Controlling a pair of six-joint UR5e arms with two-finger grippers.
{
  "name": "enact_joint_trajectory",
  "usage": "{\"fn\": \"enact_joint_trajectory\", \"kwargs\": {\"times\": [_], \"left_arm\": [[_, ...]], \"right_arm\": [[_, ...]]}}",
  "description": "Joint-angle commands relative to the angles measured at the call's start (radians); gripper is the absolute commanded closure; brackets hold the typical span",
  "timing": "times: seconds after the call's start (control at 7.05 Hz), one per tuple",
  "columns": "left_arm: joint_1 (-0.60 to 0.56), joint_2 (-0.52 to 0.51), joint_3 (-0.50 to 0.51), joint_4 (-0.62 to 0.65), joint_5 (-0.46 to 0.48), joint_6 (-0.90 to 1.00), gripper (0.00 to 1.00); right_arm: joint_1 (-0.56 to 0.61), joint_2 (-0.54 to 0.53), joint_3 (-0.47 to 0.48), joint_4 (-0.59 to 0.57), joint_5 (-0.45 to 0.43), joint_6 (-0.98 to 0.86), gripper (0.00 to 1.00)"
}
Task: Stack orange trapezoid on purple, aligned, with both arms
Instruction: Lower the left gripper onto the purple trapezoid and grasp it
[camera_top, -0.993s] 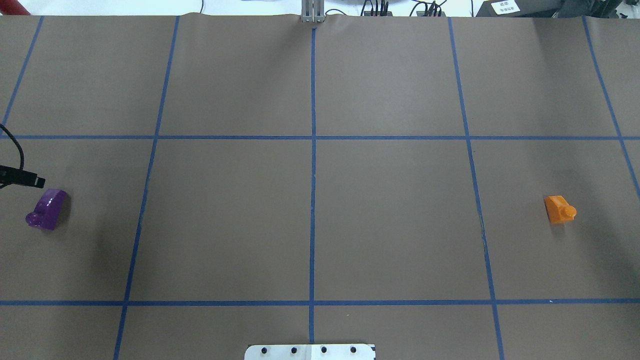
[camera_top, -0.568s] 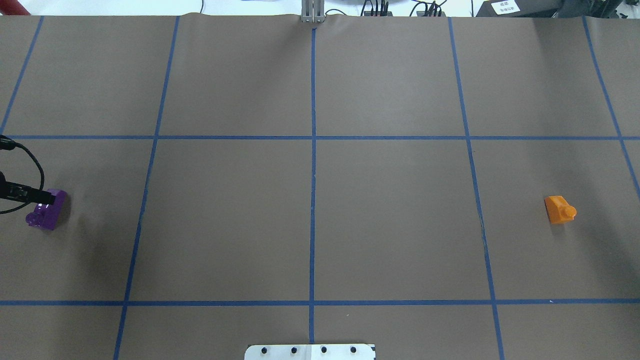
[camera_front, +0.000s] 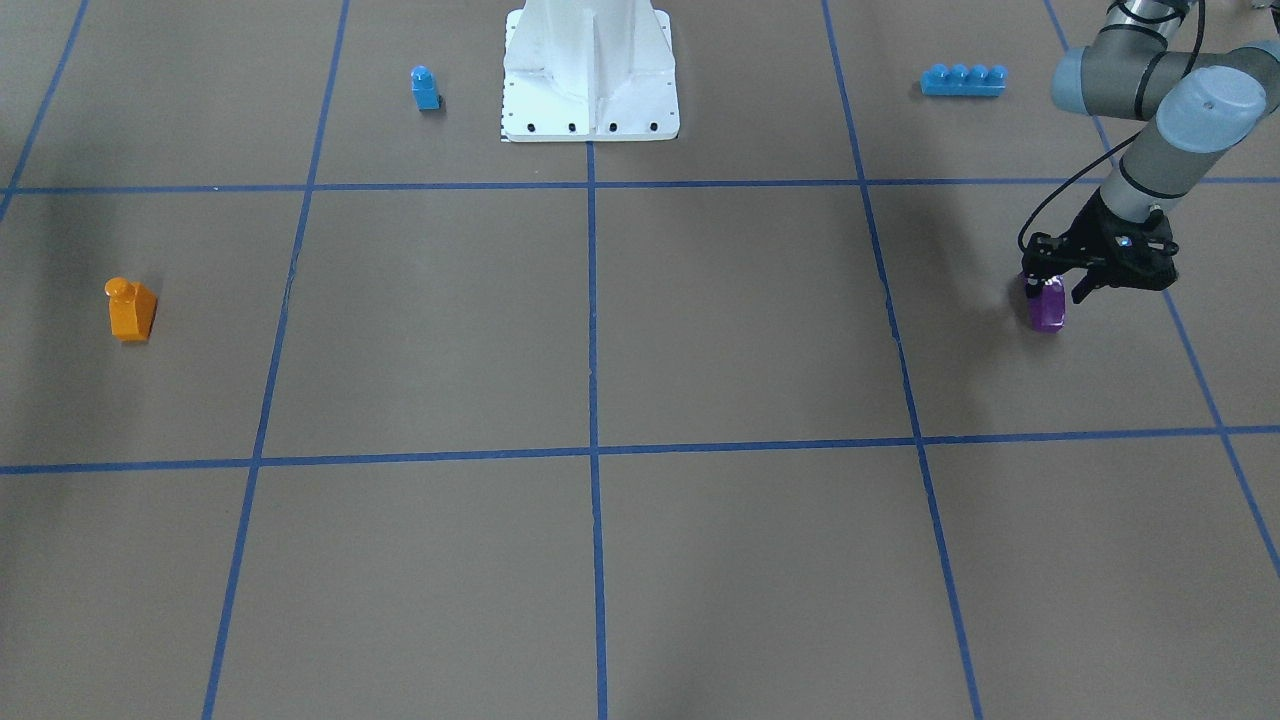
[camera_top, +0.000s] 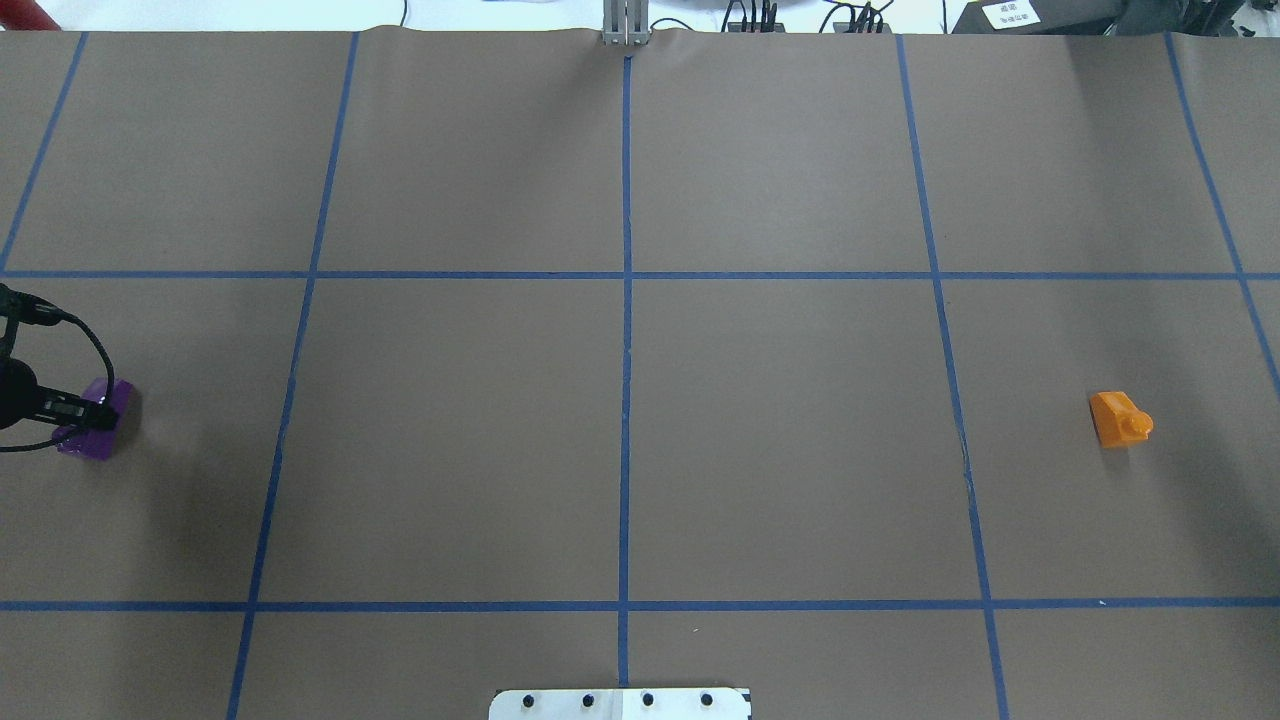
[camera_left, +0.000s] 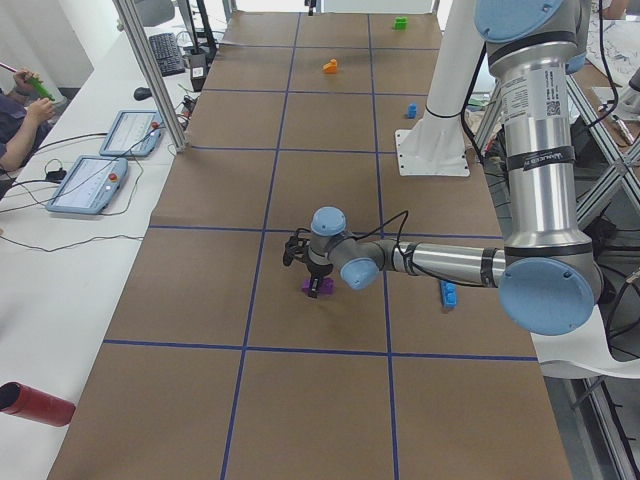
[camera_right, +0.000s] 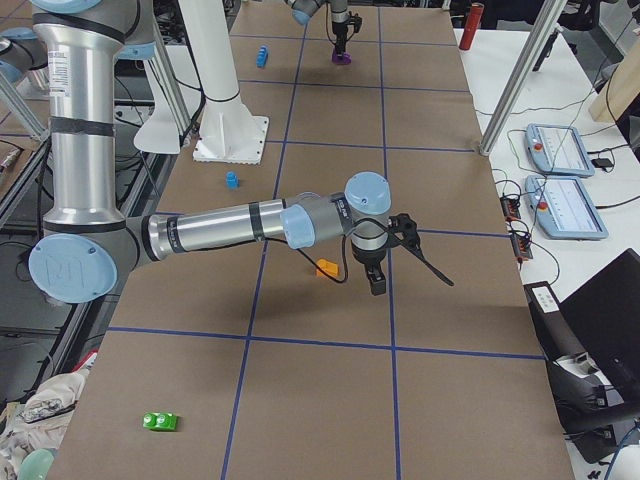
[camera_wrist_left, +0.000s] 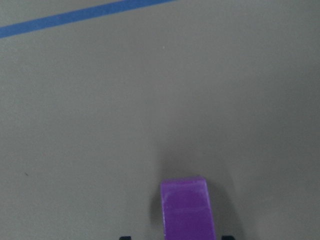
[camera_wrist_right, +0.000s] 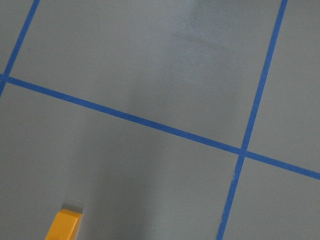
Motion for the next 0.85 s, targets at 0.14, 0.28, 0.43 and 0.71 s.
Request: {"fn": "enact_joint_trajectory", "kwargs": {"times": [0.14, 0.28, 0.43, 0.71], "left_arm": [[0.006, 0.020, -0.032, 0.002, 0.022, 0.009, 1.00], [0.004, 0.028, -0.101, 0.058, 0.015, 0.008, 1.00], [0.007, 0.005, -0.245, 0.285, 0.015, 0.005, 1.00], [0.010, -0.201, -0.368, 0.632, 0.013, -0.027, 1.00]], "right_arm": [[0.000, -0.001, -0.001, 0.000, 0.000, 0.000, 0.00], [0.000, -0.001, -0.001, 0.000, 0.000, 0.001, 0.00], [-0.002, -0.001, -0.001, 0.002, 0.000, 0.001, 0.00], [-0.003, 0.001, -0.001, 0.002, 0.000, 0.001, 0.00]]}}
